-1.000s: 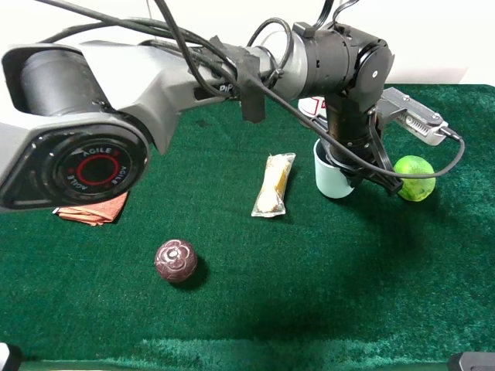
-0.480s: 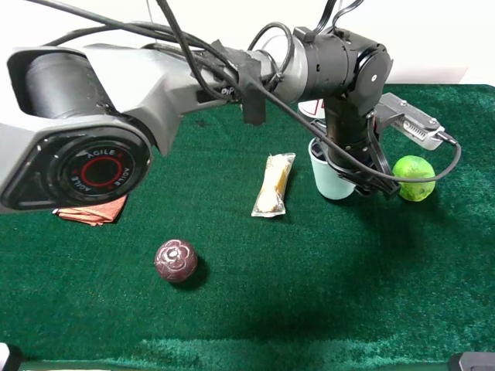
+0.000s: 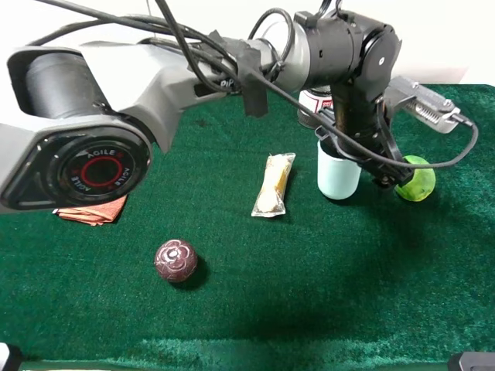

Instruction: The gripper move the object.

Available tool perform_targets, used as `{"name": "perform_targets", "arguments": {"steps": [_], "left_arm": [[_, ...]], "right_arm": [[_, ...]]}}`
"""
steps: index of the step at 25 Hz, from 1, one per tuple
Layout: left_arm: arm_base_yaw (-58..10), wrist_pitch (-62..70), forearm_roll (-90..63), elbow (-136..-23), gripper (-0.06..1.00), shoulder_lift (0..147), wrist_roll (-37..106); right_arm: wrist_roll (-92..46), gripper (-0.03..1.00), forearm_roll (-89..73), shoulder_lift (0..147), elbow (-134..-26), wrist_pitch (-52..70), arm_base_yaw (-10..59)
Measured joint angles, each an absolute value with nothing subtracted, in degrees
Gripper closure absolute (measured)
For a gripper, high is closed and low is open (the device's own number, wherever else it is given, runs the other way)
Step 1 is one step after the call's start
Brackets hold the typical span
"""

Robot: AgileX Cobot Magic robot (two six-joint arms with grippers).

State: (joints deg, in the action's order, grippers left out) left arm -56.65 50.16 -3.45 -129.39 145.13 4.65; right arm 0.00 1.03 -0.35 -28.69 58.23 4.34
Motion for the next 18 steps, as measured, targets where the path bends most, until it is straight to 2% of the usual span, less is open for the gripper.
{"name": "perform_targets", "arguments": {"steps": [18], "left_arm": [[-56.65,66.54,-3.15,-144.73,-0.01,145.13,2.7]], "right_arm": [[0.0,0.27,0.99,-0.35,-28.69,58.23,4.34]]}}
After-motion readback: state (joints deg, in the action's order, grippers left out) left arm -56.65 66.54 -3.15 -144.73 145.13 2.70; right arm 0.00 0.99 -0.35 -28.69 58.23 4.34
